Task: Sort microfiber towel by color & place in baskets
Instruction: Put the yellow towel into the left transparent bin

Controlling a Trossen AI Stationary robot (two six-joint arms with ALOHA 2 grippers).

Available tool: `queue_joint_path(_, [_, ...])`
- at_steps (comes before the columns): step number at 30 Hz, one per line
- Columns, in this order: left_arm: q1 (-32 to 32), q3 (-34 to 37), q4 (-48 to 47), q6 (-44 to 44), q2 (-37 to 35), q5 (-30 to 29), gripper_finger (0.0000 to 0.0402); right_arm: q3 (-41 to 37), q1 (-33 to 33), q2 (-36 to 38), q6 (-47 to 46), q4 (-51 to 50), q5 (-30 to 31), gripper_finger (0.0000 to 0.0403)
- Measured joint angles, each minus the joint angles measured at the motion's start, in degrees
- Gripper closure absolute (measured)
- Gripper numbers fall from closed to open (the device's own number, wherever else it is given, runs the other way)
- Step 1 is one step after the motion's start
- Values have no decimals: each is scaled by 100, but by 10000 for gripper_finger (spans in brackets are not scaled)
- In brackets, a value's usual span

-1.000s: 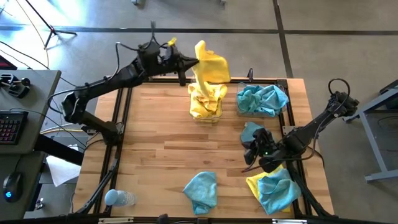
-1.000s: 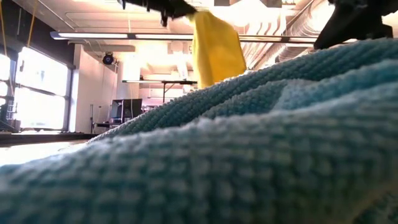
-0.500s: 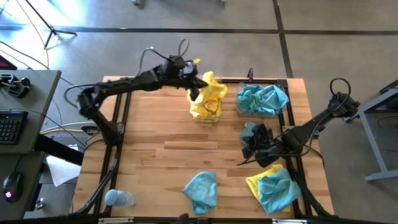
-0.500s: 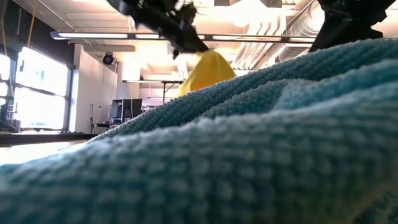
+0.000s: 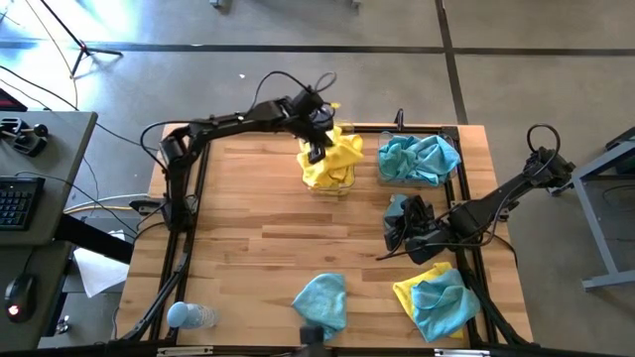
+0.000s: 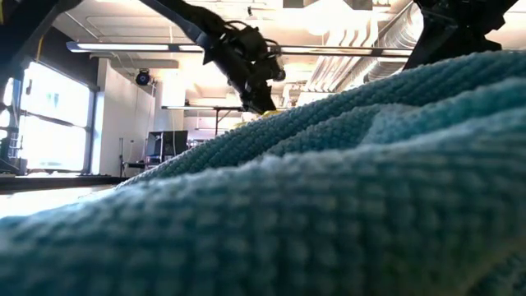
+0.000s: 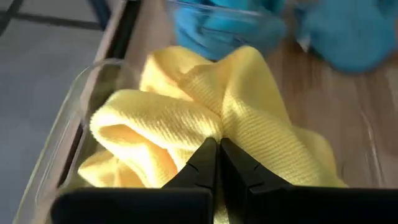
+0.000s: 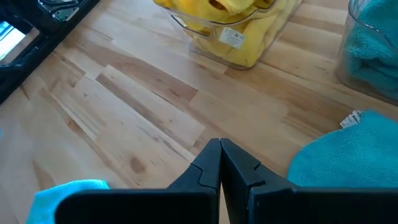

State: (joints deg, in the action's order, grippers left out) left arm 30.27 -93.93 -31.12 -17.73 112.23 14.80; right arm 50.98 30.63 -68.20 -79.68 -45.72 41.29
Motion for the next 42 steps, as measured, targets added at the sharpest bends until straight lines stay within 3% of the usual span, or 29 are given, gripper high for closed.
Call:
queue_joint_path(2, [-136,-249,-374,-492,109,-149,401,0,0,0,-2,14,-4,403])
queue_joint_path(6, [-408,-669,-767,-1201,321,-1056,401,-2,0,0,-41,12,-19,403])
queue_joint_path(11, [-572,-1130,-1424,-1684,767,-1250,401,-2,0,0,-134,9,-18,403])
queue_joint_path(15, [-602,-1426,-1666,-1504,1198,-1280,401,-2,0,0,-153,12,-12,403])
queue_joint_path(21, [-591,-1441,-1240,-946,1539,-1617,401,-2,0,0,-153,55,9,403])
queue_joint_path(28, [-504,-1443,-1346,-737,1574,-1273,365,-2,0,0,-153,53,9,403])
queue_joint_path(35, [-479,-1439,-1503,-688,1436,-1399,314,-2,0,0,-140,52,9,403])
queue_joint_path(42, [-530,-1436,-1582,-526,709,-1552,307,-3,0,0,-133,-42,9,403])
